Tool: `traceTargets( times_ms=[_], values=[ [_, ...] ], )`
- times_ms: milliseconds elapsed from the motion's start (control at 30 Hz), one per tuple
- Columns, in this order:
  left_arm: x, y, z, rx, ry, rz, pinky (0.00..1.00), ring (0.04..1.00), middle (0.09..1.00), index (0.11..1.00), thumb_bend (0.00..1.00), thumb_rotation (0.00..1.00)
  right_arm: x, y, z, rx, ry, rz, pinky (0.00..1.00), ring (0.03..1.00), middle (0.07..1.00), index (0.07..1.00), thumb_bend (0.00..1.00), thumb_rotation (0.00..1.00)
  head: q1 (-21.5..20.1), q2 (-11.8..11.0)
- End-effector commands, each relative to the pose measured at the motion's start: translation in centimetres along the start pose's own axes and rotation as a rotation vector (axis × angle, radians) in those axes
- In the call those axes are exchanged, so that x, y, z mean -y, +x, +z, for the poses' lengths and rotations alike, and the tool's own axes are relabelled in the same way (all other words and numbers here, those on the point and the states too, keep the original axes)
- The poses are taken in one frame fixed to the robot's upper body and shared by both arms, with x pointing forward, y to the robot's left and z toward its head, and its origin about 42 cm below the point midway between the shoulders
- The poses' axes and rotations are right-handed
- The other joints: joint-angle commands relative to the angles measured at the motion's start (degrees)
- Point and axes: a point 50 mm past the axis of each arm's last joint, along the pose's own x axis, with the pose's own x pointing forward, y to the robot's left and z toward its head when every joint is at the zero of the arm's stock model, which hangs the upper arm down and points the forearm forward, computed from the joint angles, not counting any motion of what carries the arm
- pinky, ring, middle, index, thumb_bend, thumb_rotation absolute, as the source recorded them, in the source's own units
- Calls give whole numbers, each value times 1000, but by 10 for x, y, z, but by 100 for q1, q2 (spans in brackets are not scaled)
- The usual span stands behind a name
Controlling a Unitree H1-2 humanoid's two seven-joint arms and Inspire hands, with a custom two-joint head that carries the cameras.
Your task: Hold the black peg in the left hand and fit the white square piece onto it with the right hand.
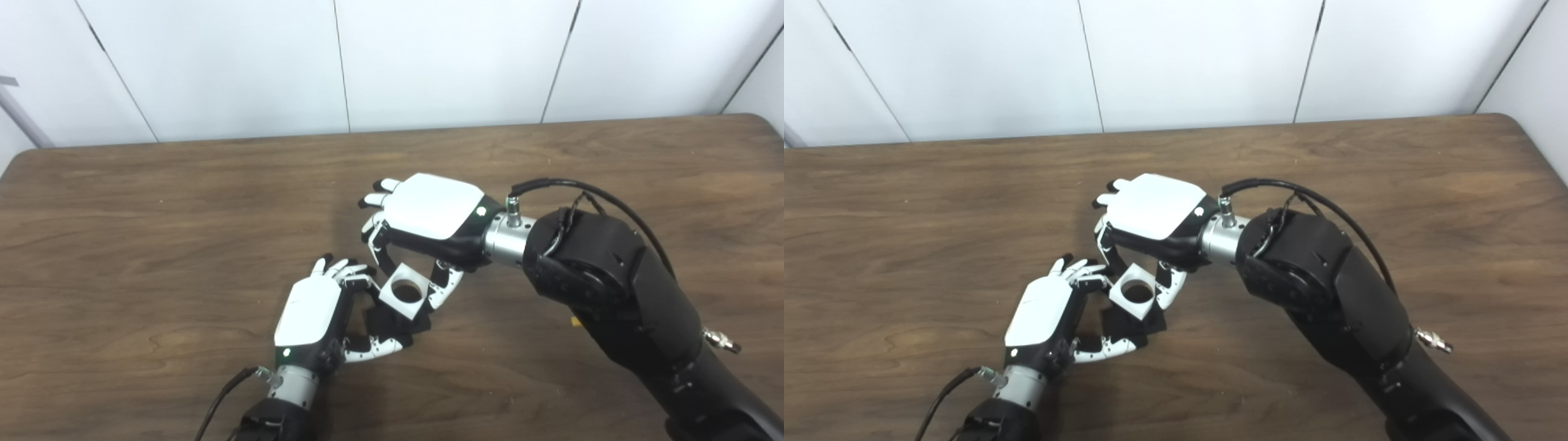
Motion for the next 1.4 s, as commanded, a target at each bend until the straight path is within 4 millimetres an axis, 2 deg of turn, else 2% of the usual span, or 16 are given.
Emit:
traceTargets(
  times_ms=[0,767,1367],
  values=[
    [10,-1,-1,-11,11,-65,1000,883,788,487,520,54,12,1,0,8,-25,-50,1000,946,791,484,524,135,7,1],
    [7,-2,0,-11,17,-67,1000,883,788,487,520,55,3,3,1,9,-26,-19,1000,936,795,485,524,136,-50,48],
    [6,-2,0,-6,9,-68,1000,885,787,487,520,54,3,6,0,9,-17,-29,1000,941,801,485,524,134,-76,54]
  ],
)
